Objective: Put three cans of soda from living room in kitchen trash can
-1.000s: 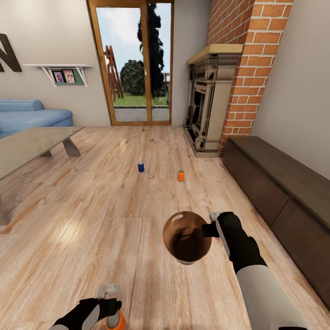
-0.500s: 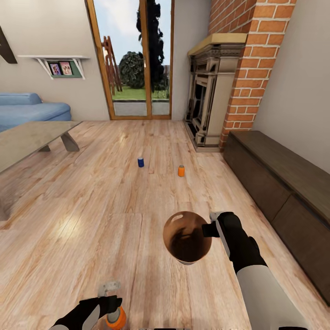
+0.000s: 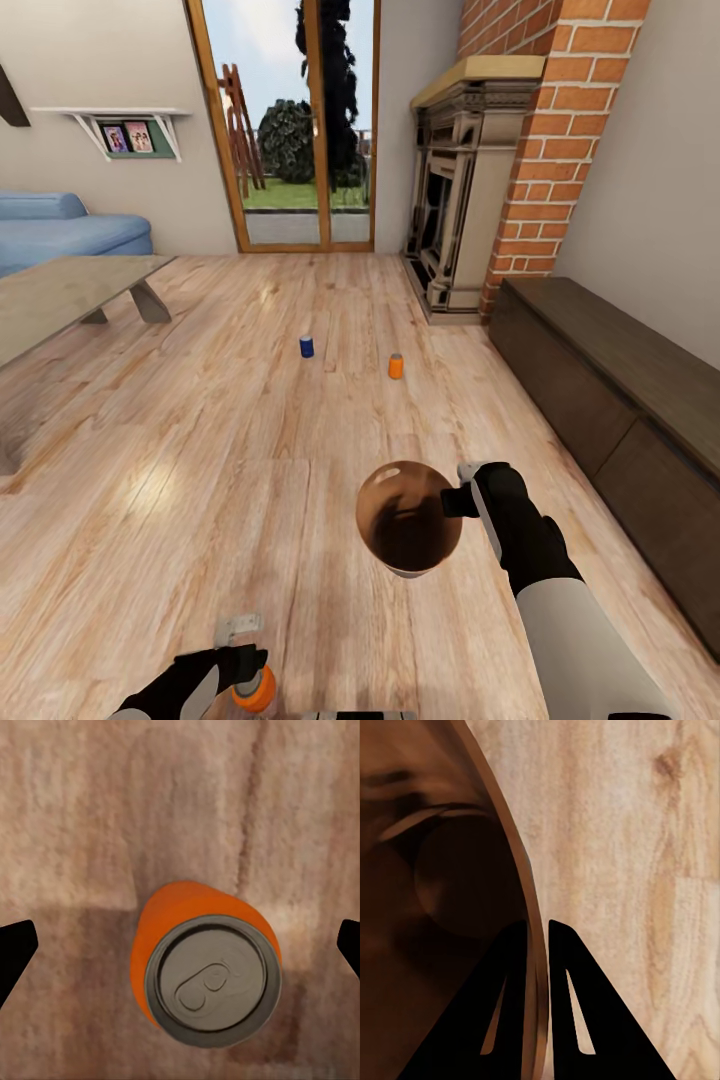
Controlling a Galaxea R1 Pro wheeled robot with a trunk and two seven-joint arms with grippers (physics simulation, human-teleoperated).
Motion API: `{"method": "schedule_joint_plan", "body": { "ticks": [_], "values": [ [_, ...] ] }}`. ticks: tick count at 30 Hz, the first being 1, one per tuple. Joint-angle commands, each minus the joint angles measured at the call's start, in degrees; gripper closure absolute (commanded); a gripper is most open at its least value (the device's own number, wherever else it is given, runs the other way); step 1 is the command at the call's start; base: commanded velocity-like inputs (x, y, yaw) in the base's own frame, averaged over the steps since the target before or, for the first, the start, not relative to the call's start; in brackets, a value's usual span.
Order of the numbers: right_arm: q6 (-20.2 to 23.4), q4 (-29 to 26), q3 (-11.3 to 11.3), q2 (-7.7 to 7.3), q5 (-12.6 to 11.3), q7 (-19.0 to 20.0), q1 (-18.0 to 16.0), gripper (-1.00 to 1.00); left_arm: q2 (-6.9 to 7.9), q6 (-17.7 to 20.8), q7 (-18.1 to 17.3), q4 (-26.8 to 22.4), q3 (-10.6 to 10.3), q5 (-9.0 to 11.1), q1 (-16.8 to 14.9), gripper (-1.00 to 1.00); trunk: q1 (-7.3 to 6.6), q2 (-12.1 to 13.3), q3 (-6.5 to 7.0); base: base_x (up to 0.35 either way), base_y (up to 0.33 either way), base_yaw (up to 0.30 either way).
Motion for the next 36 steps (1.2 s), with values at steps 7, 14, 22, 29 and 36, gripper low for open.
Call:
{"method": "schedule_joint_plan", "body": {
  "ticks": [7,14,22,29,36],
  "values": [
    [0.03,-0.01,-0.01,0.03,-1.12,0.28,0.01,1.0,-0.02,-0.04,0.0,-0.02,-0.02,-0.08,0.07,-1.0,-0.01,0.0,0.01,0.0,0.0,0.0],
    [0.03,-0.01,-0.01,0.06,-1.12,0.27,0.01,1.0,-0.03,-1.3,0.0,0.0,-0.02,-0.13,0.08,-1.0,0.12,-0.07,-1.1,0.0,0.0,0.0],
    [0.03,-0.01,-0.01,0.05,-1.12,0.29,0.01,1.0,-0.03,-2.6,0.0,0.89,-0.02,-0.13,0.09,-1.0,0.12,-0.07,-1.1,0.0,0.0,0.0],
    [0.03,-0.01,-0.01,0.02,-1.14,0.29,0.01,1.0,-0.14,-3.62,0.0,1.36,-0.02,-0.21,0.09,-1.0,0.25,-0.14,-2.21,0.0,0.0,0.0],
    [0.03,-0.01,-0.01,0.01,-1.16,0.3,0.0,1.0,-0.28,-4.61,-0.03,1.54,-0.02,-0.25,0.09,-1.0,0.28,-0.15,-2.43,0.0,0.0,0.0]
  ]
}}
